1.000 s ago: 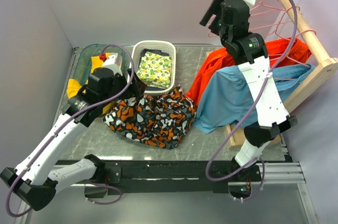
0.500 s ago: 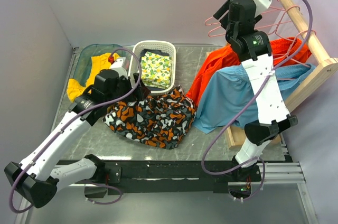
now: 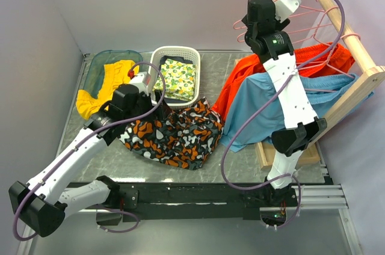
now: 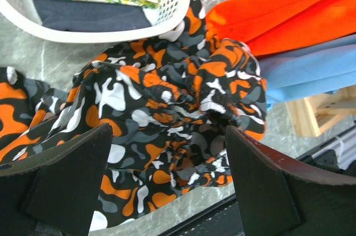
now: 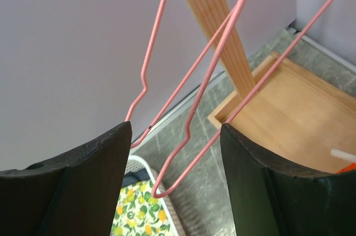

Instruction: Place the shorts on the hanger

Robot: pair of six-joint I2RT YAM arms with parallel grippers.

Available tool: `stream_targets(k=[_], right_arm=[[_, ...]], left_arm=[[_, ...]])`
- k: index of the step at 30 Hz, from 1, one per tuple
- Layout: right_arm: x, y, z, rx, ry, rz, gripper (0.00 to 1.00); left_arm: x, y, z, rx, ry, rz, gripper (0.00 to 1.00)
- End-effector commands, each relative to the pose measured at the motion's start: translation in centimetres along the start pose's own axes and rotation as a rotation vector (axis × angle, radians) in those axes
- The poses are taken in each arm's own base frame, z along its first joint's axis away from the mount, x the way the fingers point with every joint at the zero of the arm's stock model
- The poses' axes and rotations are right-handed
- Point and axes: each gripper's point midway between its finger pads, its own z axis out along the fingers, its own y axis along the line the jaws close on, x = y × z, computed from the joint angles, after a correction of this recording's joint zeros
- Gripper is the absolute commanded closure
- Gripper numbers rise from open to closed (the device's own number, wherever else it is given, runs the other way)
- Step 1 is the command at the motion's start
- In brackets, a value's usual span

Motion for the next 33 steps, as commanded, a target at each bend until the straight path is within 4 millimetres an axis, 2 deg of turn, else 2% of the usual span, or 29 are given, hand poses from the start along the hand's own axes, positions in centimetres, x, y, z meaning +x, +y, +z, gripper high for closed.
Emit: stream_targets(k=[1, 10, 24, 27, 33], right_arm=[[-2.5, -0.3, 0.3, 0.048, -0.097, 0.07, 0.28], [-1.9, 0.0, 1.7, 0.067, -0.125, 0.066, 0.32], [-1.5, -0.6, 3.5, 0.103, -0.147, 0.039, 0.38], [-1.5, -0.6, 3.9, 0.102, -0.151, 0.033, 0.41], [-1.5, -0.3, 4.5, 0.082, -0.15, 0.022, 0.56]], left_arm=[[-1.5, -0.1, -0.5, 0.009, -0.078, 0.022, 0.12], [-1.4, 0.0, -0.7, 0.002, -0.085, 0.025, 0.12], [-1.2, 0.1, -0.4, -0.003, -0.074, 0.027, 0.12], [-1.2, 0.0, -0.4, -0.002, -0.072, 0.03, 0.12], [-1.2, 0.1, -0.4, -0.006, -0.068, 0.03, 0.12]])
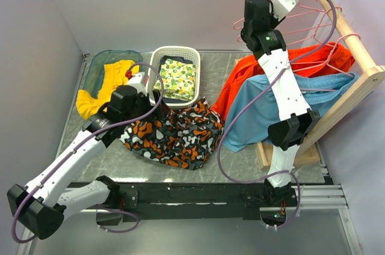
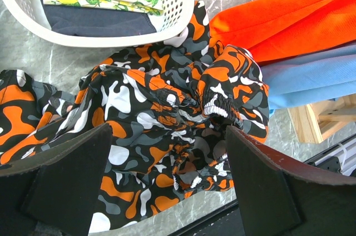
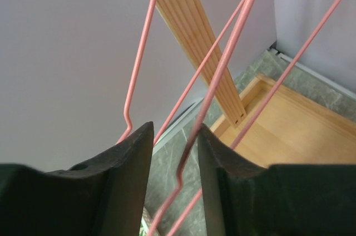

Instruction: Place the shorts on the hanger

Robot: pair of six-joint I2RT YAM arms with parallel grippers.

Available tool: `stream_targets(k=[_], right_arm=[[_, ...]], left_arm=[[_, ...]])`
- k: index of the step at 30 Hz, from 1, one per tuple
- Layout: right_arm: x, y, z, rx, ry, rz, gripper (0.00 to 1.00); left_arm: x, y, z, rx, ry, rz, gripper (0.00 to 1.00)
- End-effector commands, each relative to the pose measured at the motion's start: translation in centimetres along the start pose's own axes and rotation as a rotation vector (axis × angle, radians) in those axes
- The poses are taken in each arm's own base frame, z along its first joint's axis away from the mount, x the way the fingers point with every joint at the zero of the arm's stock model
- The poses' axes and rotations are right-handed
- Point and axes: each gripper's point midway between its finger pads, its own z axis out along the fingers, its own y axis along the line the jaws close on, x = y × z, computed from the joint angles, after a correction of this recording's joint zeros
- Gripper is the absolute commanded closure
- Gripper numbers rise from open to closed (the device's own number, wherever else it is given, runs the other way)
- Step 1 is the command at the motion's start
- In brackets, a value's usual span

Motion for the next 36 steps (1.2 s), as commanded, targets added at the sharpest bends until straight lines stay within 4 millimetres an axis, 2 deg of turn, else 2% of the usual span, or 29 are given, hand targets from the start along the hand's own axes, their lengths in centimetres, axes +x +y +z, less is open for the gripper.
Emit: stream_targets(k=[1, 4, 9, 13, 28, 36], right_arm=[[-1.6, 0.6, 0.7, -0.012, -0.049, 0.043, 0.62], [-1.6, 0.6, 0.7, -0.019, -0.048, 0.037, 0.77], [-1.7, 0.5, 0.5, -0.023, -0.047, 0.037, 0.92], [-2.0, 0.6, 0.2, -0.032, -0.045, 0.044, 0.99], [-5.1, -1.0, -1.9, 0.036, -0.143, 0.092, 1.0], [-5.8, -0.4, -3.2, 0.041, -0.179, 0.08, 1.0]], left_arm=[[-1.0, -0.4, 0.0, 0.016, -0.036, 0.03, 0.12], [-0.9, -0.4, 0.0, 0.016, -0.036, 0.03, 0.12], [-0.9, -0.3, 0.1, 0.013, -0.034, 0.032, 0.12], [-1.0, -0.4, -0.1, 0.017, -0.039, 0.031, 0.12], [-0.9, -0.4, 0.0, 0.016, -0.037, 0.031, 0.12], [-1.0, -0.4, 0.1, 0.015, -0.037, 0.032, 0.12]])
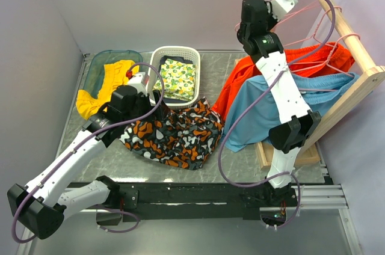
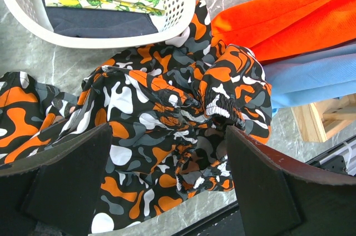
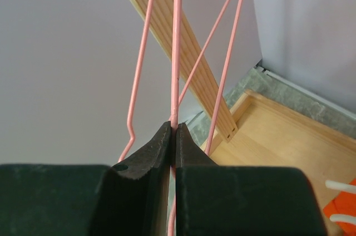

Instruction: Place the shorts on the hanger

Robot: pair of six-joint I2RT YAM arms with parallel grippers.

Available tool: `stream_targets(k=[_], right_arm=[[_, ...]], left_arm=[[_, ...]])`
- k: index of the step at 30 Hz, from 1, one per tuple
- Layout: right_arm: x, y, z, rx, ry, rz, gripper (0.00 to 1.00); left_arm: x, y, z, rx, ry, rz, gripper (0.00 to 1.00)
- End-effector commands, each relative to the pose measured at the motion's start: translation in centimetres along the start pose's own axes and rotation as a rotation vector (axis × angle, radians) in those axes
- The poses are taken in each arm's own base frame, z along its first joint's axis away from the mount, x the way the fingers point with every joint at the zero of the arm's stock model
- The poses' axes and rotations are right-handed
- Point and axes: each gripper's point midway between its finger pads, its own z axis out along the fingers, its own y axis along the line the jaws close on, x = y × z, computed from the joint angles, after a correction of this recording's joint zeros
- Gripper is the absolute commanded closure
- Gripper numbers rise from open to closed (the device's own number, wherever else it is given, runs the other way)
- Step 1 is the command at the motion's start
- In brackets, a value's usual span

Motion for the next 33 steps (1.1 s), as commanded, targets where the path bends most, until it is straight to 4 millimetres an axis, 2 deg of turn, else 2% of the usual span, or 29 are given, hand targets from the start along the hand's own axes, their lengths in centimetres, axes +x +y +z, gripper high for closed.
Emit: stream_targets(k=[1, 11, 21, 25, 28, 29, 31, 32, 33], right_arm=[[-4.7, -0.1, -2.3, 0.007, -0.088, 0.088, 1.0], [-3.6, 0.6, -4.6, -0.014, -0.065, 0.089, 1.0], [-2.9, 0.9, -9.3, -0.051, -0.038, 0.103, 1.0], [-2.5, 1.6, -12.3, -0.113, -0.004, 0.118, 1.0], [-1.8, 2.6, -15.4, -0.168, 0.023, 0.107, 1.0], [-1.4, 3.2, -17.0, -0.204, 0.044, 0.099, 1.0], [-1.3, 4.0, -18.8, -0.261, 0.078, 0.107, 1.0], [-0.9, 4.6, -20.7, -0.31, 0.108, 0.101, 1.0], [-0.7, 4.9, -21.5, -0.333, 0.126, 0.102, 1.0]], left_arm=[[-1.0, -0.5, 0.1, 0.015, -0.038, 0.015, 0.12], [-0.9, -0.4, 0.2, 0.014, -0.032, 0.02, 0.12], [-0.8, -0.3, -0.1, 0.027, -0.058, 0.032, 0.11], [-0.5, 0.1, -0.1, 0.011, -0.061, 0.034, 0.11], [-0.6, 0.9, 0.0, -0.023, -0.082, 0.041, 0.11], [-0.7, 1.2, 0.0, -0.03, -0.084, 0.036, 0.11], [-0.9, 1.4, -0.2, -0.039, -0.093, 0.035, 0.11], [-1.1, 1.7, -0.2, -0.049, -0.1, 0.028, 0.11], [-1.3, 2.0, -0.4, -0.056, -0.111, 0.021, 0.1]])
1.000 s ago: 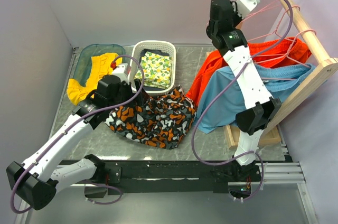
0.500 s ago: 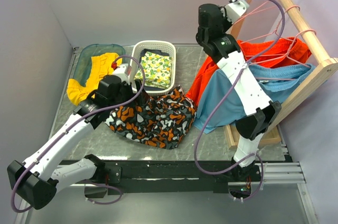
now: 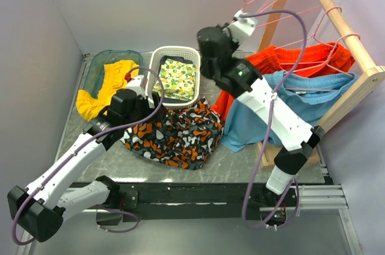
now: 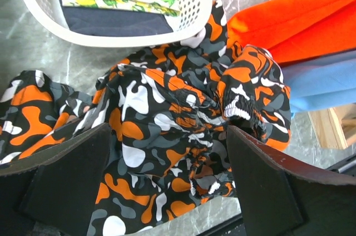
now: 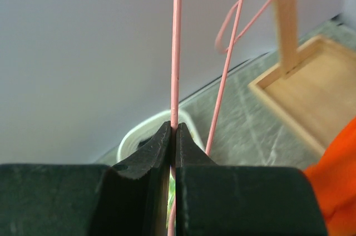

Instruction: Place the shorts on the hanger

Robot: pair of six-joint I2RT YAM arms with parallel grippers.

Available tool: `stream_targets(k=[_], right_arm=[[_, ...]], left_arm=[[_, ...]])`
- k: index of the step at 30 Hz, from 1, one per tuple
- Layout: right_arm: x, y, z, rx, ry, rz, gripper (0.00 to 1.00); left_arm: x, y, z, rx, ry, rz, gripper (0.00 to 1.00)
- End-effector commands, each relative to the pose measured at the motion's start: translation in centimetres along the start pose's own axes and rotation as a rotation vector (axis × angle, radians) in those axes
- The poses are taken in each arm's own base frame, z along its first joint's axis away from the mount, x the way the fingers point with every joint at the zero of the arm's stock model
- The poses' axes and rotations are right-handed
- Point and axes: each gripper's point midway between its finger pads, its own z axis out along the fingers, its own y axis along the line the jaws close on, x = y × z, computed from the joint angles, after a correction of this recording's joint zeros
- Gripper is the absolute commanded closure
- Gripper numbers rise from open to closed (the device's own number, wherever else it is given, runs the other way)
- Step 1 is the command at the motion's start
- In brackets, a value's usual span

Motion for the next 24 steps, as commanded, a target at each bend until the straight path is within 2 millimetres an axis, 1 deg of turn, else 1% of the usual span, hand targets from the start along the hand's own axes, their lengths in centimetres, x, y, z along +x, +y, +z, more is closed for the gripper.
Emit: stream_targets(k=[1, 2, 4, 5, 6, 7, 9, 10, 11, 12, 13, 14, 15, 16, 17, 18, 19, 20, 21, 22, 23, 24], right_arm=[[-1.8, 2.1, -4.9, -0.133, 0.056, 0.088, 1.0], [-1.2, 2.6, -5.7, -0.171, 0.093, 0.068, 1.0], [0.0, 4.0, -8.1, -0.285, 0.182, 0.053, 1.0], [1.3, 4.4, -8.9, -0.328, 0.224, 0.022, 1.0], [1.8, 4.7, -9.7, -0.379, 0.258, 0.008, 1.0], [3.4, 5.4, -11.4, -0.484, 0.351, -0.007, 1.0], [4.4, 5.7, -13.4, -0.592, 0.435, -0.036, 1.0], [4.1, 5.2, -14.7, -0.635, 0.467, -0.042, 1.0], [5.5, 5.3, -16.4, -0.717, 0.538, -0.075, 1.0], [4.8, 4.8, -17.6, -0.785, 0.555, -0.084, 1.0], [6.3, 4.0, -18.4, -0.807, 0.604, -0.116, 1.0], [6.8, 3.6, -19.8, -0.868, 0.661, -0.127, 1.0], [6.1, 2.8, -20.8, -0.912, 0.671, -0.128, 1.0], [7.5, 1.7, -21.5, -0.926, 0.718, -0.159, 1.0], [7.5, 1.1, -22.1, -0.947, 0.738, -0.161, 1.0], [6.5, 0.3, -23.8, -1.027, 0.764, -0.145, 1.0], [7.6, -0.6, -24.6, -1.053, 0.804, -0.167, 1.0], [7.6, -1.3, -25.4, -1.08, 0.821, -0.166, 1.0], [6.5, -2.4, -26.3, -1.12, 0.825, -0.138, 1.0], [7.8, -3.6, -26.8, -1.126, 0.869, -0.16, 1.0], [7.8, -4.5, -27.3, -1.134, 0.888, -0.162, 1.0], [7.0, -5.5, -27.8, -1.15, 0.891, -0.146, 1.0]], left_arm=[[-2.2, 0.7, -0.9, -0.018, -0.097, -0.006, 0.09], [-2.3, 1.1, -0.8, -0.029, -0.101, -0.02, 0.09], [-2.4, 1.7, -0.7, -0.05, -0.099, -0.04, 0.09], [-2.4, 2.4, -0.6, -0.077, -0.09, -0.062, 0.09], [-2.3, 2.9, -0.4, -0.101, -0.081, -0.078, 0.09], [-2.6, 3.9, -0.5, -0.136, -0.085, -0.099, 0.09], [-1.8, 5.1, -0.4, -0.181, -0.059, -0.154, 0.1], [-1.1, 5.8, -0.2, -0.203, -0.049, -0.172, 0.11], [-1.1, 6.3, -0.3, -0.224, -0.063, -0.201, 0.11], [-0.8, 6.7, -0.3, -0.243, -0.067, -0.216, 0.11], [-0.3, 7.1, -0.2, -0.254, -0.064, -0.225, 0.13], [-0.2, 6.6, -0.2, -0.231, -0.059, -0.238, 0.13], [-0.2, 6.5, -0.1, -0.227, -0.058, -0.245, 0.15], [-0.4, 5.6, -0.2, -0.195, -0.057, -0.245, 0.2], [-0.4, 5.0, 0.0, -0.181, -0.053, -0.245, 0.21], [-0.4, 5.0, 0.0, -0.206, -0.066, -0.24, 0.21], [0.2, 3.3, 0.1, -0.175, -0.048, -0.213, 0.21], [0.7, 2.7, 0.5, -0.178, -0.033, -0.206, 0.21], [1.1, 2.4, 0.7, -0.185, -0.031, -0.203, 0.21], [2.0, 1.4, 1.1, -0.162, -0.018, -0.204, 0.21], [2.6, 1.2, 1.5, -0.162, -0.007, -0.206, 0.21], [3.0, 1.0, 1.8, -0.157, -0.005, -0.21, 0.22]])
